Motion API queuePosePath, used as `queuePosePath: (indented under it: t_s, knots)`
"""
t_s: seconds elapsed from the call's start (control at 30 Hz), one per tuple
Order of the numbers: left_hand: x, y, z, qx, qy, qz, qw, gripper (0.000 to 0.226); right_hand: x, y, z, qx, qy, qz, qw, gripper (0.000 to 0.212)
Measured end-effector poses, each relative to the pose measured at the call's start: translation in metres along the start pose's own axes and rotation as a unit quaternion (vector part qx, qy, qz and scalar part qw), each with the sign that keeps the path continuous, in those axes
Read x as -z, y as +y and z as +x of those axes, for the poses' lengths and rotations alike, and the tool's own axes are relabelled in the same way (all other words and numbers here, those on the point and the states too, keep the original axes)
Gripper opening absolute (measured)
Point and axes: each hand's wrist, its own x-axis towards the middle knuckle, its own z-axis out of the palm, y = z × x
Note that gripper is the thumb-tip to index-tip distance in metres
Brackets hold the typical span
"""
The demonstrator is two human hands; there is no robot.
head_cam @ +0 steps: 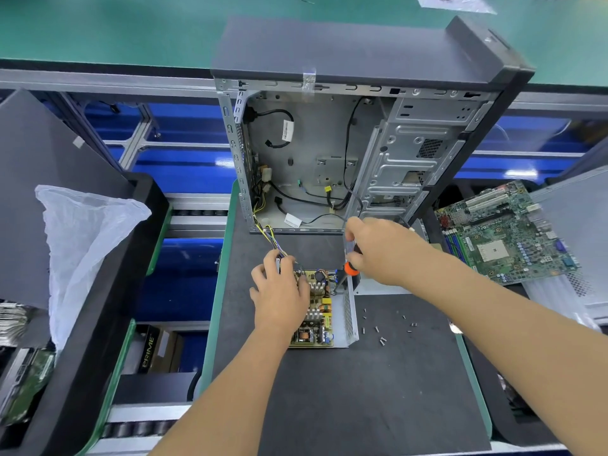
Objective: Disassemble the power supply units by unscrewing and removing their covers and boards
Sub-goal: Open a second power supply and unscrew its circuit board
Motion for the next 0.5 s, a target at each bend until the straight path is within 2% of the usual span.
queuePosePath:
  t_s: [0.07,0.17,0.23,0.33,0.4,0.5]
  knots:
    - [0.000,0.000,0.001,0.000,-0.001,0.001,1.000,0.036,0.002,0.003,-0.001,0.015,-0.039,0.066,0.997,0.028]
    - [0.000,0.000,0.001,-0.001,-0.003,0.007,1.000,0.037,0.003,0.003,-0.005,-0.009,-0.049,0.119,0.992,0.037]
    - [0.000,0.000,0.001,-0.001,-0.002,0.006,1.000,0.037,0.003,-0.004,-0.007,-0.043,-0.040,0.054,0.997,0.050]
    - [0.000,-0.001,0.000,-0.004,-0.001,0.009,1.000,0.037,0.001,-0.014,-0.005,-0.054,0.006,-0.098,0.994,0.051]
    - [-0.001,-0.001,0.000,-0.003,0.000,0.006,1.000,0.037,0.001,-0.015,-0.002,-0.053,0.024,-0.104,0.993,0.045]
    - [-0.001,-0.001,0.001,-0.002,0.002,0.003,1.000,0.037,-0.001,-0.007,-0.001,-0.032,0.017,-0.024,0.999,0.029]
